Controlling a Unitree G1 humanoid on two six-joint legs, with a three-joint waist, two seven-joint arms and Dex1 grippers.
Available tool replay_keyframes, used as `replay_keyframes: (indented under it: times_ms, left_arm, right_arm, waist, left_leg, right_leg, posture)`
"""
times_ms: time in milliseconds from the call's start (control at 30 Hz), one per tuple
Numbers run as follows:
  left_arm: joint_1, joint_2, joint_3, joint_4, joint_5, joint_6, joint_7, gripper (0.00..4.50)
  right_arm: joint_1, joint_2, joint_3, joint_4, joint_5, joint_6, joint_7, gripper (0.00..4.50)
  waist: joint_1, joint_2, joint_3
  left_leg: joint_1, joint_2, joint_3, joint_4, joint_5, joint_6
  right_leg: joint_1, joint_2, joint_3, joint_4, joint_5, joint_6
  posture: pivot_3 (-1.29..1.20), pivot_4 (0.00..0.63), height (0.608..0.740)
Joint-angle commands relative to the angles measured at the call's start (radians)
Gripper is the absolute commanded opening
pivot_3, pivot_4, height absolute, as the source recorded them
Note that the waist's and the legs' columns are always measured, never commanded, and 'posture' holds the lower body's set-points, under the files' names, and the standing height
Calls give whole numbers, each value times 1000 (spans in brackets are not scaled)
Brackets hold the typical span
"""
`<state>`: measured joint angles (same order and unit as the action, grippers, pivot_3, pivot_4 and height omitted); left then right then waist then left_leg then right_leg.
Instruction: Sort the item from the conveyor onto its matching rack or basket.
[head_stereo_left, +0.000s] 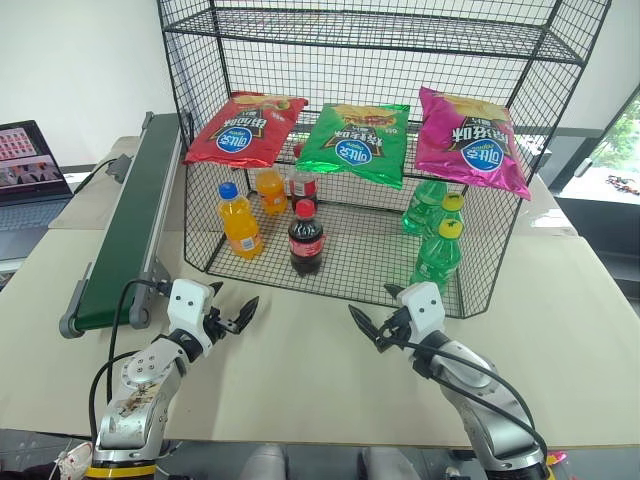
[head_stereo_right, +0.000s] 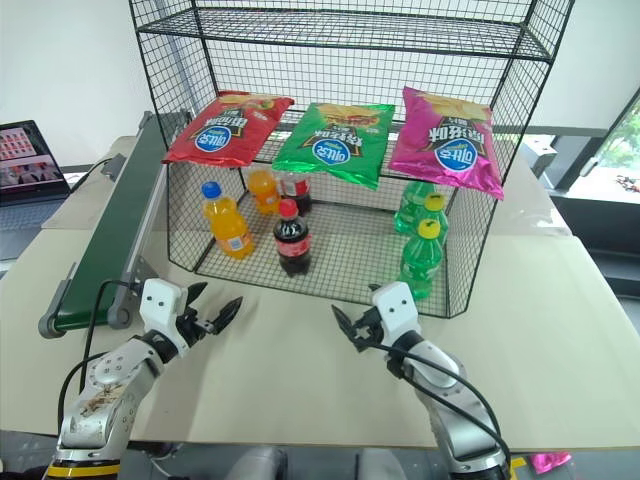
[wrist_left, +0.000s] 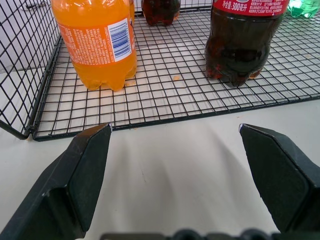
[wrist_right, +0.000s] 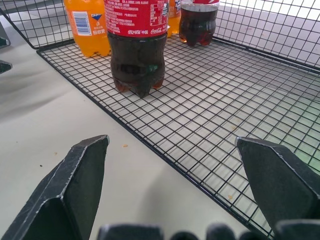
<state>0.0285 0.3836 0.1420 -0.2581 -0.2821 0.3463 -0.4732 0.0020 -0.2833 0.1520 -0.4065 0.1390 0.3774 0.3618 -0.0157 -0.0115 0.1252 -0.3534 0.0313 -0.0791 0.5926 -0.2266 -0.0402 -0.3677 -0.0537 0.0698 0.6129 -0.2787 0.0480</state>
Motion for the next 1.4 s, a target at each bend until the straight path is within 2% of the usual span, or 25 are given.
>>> replay_keyframes:
  times_ms: [33, 267, 700, 1400]
  left_arm:
    - [-8, 21, 18, -43, -20, 5, -15, 4362]
    - [4, 10, 3, -44, 74, -37, 79, 4362]
    - [-2, 8, 22, -42, -1, -35, 24, 4362]
    - [-37, 20, 10, -14, -1, -38, 0, 4362]
  right_arm:
    - [-12, 4, -3, -30, 0, -31, 5, 4500]
    - [-9, 2, 1, -43, -4, -29, 9, 4500]
    - [-22, 6, 5, -45, -6, -17, 1, 4500]
    - [-16, 18, 10, -52, -13, -15, -17, 4500]
  waist:
    - [0, 0, 0]
    - [0, 0, 0]
    - [0, 0, 0]
    - [0, 0, 0]
  left_leg:
    - [0, 0, 0, 0, 0, 0]
    - [0, 0, 0, 0, 0, 0]
    - [0, 0, 0, 0, 0, 0]
    - [0, 0, 0, 0, 0, 0]
  right_leg:
    - [0, 0, 0, 0, 0, 0]
    - [0, 0, 0, 0, 0, 0]
    - [0, 0, 0, 0, 0, 0]
    - [0, 0, 0, 0, 3, -4]
  posture:
    - [0, 150, 738]
    - [0, 150, 738]
    - [0, 150, 738]
    - [0, 150, 738]
